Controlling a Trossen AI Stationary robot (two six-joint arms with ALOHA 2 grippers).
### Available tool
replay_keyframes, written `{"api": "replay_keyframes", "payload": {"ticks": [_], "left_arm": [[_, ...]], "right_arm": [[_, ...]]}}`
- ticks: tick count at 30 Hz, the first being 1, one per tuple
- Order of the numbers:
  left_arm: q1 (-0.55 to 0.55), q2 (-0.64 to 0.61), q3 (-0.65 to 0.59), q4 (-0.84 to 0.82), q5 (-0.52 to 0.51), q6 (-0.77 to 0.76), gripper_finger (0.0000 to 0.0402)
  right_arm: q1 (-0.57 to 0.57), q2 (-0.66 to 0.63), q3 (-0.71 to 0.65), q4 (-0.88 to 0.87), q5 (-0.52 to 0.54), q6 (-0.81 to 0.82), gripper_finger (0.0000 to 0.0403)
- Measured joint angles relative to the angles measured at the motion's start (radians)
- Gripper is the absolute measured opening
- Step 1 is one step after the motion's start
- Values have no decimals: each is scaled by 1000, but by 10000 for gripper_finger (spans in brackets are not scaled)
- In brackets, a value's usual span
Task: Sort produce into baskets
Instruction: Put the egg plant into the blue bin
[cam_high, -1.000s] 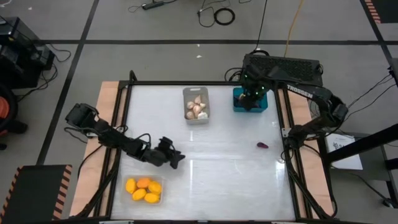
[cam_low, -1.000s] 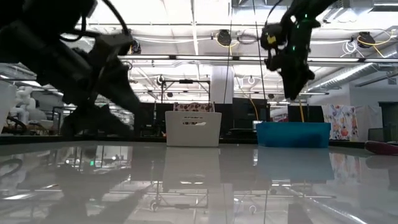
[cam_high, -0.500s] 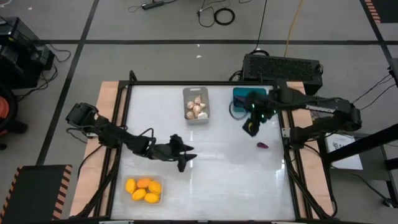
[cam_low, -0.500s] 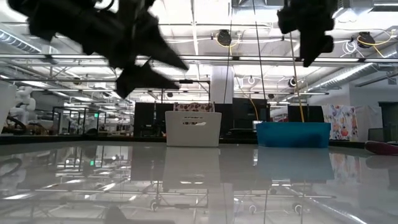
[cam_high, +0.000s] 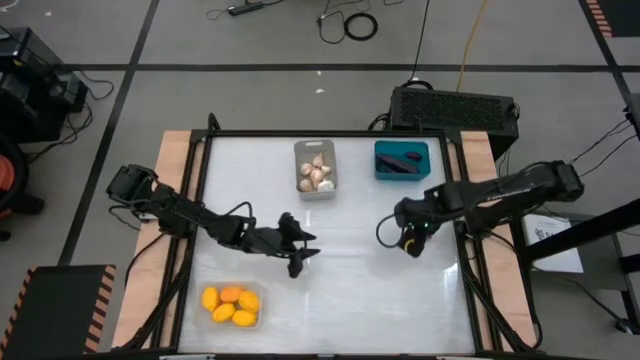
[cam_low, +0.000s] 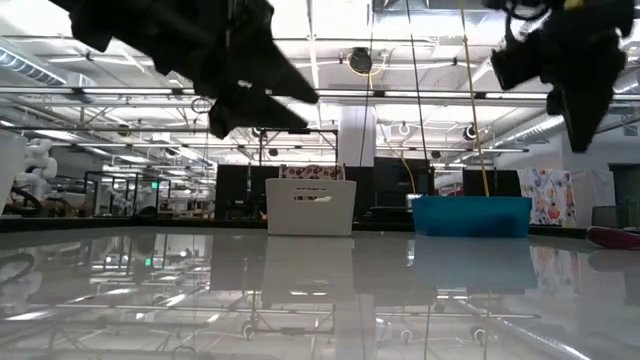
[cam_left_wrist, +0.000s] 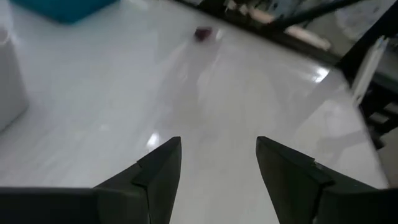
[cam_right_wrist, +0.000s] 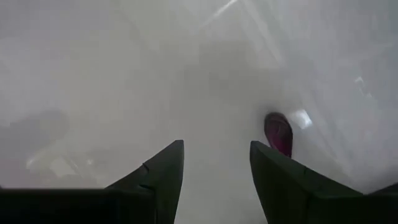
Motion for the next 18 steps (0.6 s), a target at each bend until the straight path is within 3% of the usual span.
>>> {"api": "replay_keyframes", "payload": {"ticks": [6, 13, 18], "left_arm": [[0, 0, 0, -118, 3, -81, 215], [0, 0, 0, -135, 3, -117, 215], [0, 0, 0, -135, 4, -134, 215]], "right_arm": [[16, 0, -140, 89, 9, 24, 205], [15, 0, -249, 103, 108, 7, 268], [15, 0, -327, 221, 106, -32, 278]]}}
